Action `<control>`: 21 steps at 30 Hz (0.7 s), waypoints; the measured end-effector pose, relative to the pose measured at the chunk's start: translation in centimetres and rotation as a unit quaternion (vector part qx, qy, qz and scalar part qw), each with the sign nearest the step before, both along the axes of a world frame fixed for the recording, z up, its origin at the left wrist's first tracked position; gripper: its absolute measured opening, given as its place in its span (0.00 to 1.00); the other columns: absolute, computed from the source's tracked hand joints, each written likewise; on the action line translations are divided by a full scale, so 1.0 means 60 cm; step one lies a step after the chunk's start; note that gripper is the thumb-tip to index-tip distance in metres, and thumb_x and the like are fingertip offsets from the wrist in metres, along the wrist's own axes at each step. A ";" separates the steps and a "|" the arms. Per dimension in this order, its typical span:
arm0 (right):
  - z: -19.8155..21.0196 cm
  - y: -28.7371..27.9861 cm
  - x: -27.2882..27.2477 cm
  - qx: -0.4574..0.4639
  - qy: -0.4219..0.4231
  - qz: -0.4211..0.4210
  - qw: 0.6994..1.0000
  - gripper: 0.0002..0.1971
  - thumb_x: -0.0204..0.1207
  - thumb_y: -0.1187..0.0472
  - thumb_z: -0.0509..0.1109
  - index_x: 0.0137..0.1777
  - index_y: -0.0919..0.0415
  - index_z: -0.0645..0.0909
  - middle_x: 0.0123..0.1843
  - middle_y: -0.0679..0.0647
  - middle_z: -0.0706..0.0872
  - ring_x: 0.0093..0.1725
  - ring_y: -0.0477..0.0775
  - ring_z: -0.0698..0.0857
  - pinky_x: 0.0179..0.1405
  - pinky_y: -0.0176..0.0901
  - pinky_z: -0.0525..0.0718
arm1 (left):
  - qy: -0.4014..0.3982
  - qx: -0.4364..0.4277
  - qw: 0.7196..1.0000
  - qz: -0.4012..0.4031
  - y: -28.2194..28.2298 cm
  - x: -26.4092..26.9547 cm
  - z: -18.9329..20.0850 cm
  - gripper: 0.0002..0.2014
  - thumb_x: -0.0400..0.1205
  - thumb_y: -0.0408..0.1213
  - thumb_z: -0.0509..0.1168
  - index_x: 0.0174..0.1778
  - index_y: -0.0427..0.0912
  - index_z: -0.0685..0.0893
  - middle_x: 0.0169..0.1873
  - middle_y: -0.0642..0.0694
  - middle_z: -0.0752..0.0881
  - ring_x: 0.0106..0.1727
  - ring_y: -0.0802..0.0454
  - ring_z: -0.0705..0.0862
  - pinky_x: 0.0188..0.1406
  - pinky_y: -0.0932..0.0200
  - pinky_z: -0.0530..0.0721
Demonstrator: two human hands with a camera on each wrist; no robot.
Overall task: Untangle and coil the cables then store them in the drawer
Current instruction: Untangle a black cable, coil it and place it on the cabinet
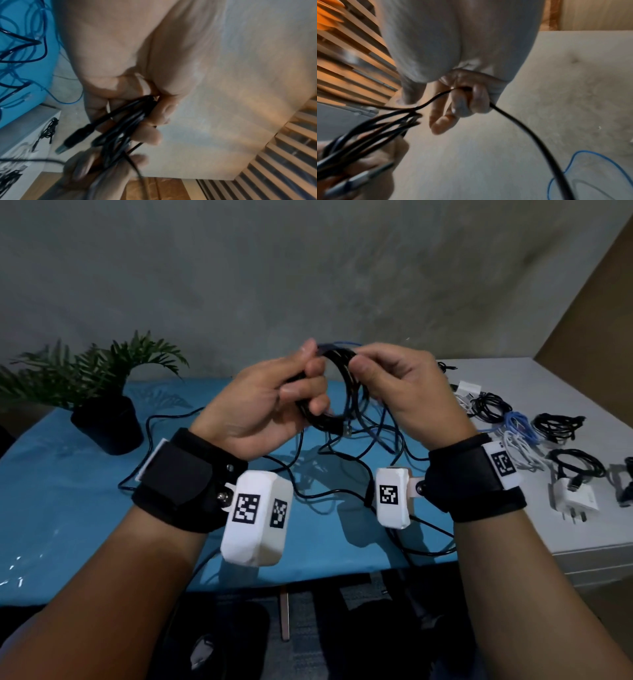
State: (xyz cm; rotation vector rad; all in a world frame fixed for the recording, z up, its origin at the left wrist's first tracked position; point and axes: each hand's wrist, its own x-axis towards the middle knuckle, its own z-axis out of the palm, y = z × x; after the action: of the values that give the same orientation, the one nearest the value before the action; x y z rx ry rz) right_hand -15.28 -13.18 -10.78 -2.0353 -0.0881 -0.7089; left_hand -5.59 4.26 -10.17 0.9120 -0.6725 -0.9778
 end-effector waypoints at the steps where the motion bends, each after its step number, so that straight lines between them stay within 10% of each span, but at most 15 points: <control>1: 0.001 -0.007 -0.003 0.019 -0.007 -0.020 1.000 0.11 0.87 0.58 0.67 0.52 0.62 0.89 0.34 0.46 0.83 0.32 0.34 0.78 0.37 0.24 0.74 | 0.017 -0.021 1.000 -0.001 0.005 0.006 0.004 0.18 0.92 0.47 0.51 0.38 0.47 0.75 0.18 0.56 0.66 0.27 0.56 0.73 0.46 0.61 0.84; 5: 0.000 -0.047 -0.014 0.061 -0.004 -0.094 0.994 0.17 0.85 0.45 0.67 0.36 0.45 0.89 0.24 0.47 0.77 0.26 0.39 0.72 0.33 0.30 0.70 | 0.063 -0.101 0.992 0.033 0.031 0.042 0.021 0.20 0.94 0.47 0.47 0.39 0.47 0.75 0.20 0.55 0.64 0.22 0.59 0.66 0.47 0.63 0.82; 8: -0.028 -0.072 -0.005 -0.047 0.114 -0.137 0.983 0.23 0.82 0.35 0.67 0.33 0.49 0.89 0.39 0.75 0.84 0.33 0.63 0.78 0.39 0.46 0.71 | 0.049 -0.090 0.991 0.081 0.030 0.049 0.018 0.19 0.94 0.46 0.49 0.38 0.47 0.75 0.20 0.55 0.61 0.20 0.58 0.62 0.39 0.64 0.78; 13: -0.045 -0.053 0.005 -0.096 0.207 -0.078 0.971 0.17 0.86 0.44 0.66 0.44 0.52 0.87 0.30 0.40 0.81 0.30 0.39 0.74 0.33 0.34 0.71 | -0.007 -0.008 0.991 0.136 0.012 0.045 -0.006 0.17 0.93 0.45 0.55 0.38 0.46 0.74 0.20 0.57 0.62 0.19 0.59 0.59 0.34 0.63 0.76; 16: -0.040 -0.056 -0.001 -0.042 0.184 -0.005 0.982 0.09 0.83 0.50 0.72 0.51 0.55 0.89 0.43 0.49 0.90 0.41 0.44 0.85 0.46 0.32 0.79 | -0.001 -0.003 0.986 0.169 0.021 0.062 -0.006 0.16 0.92 0.45 0.55 0.38 0.47 0.74 0.20 0.57 0.62 0.19 0.59 0.59 0.33 0.63 0.74; 21: -0.045 -0.076 -0.008 -0.021 0.159 -0.035 0.986 0.12 0.86 0.49 0.69 0.46 0.52 0.89 0.28 0.48 0.73 0.30 0.52 0.68 0.30 0.40 0.67 | 0.024 -0.038 0.976 0.214 0.044 0.085 0.003 0.18 0.93 0.46 0.53 0.37 0.48 0.73 0.19 0.56 0.61 0.18 0.58 0.58 0.30 0.65 0.73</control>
State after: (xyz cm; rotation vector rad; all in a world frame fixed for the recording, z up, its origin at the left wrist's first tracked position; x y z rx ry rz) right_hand -15.74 -17.75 -13.46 -2.1755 0.1554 -0.4196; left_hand -0.46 6.91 -9.97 0.9145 -0.4426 -0.5842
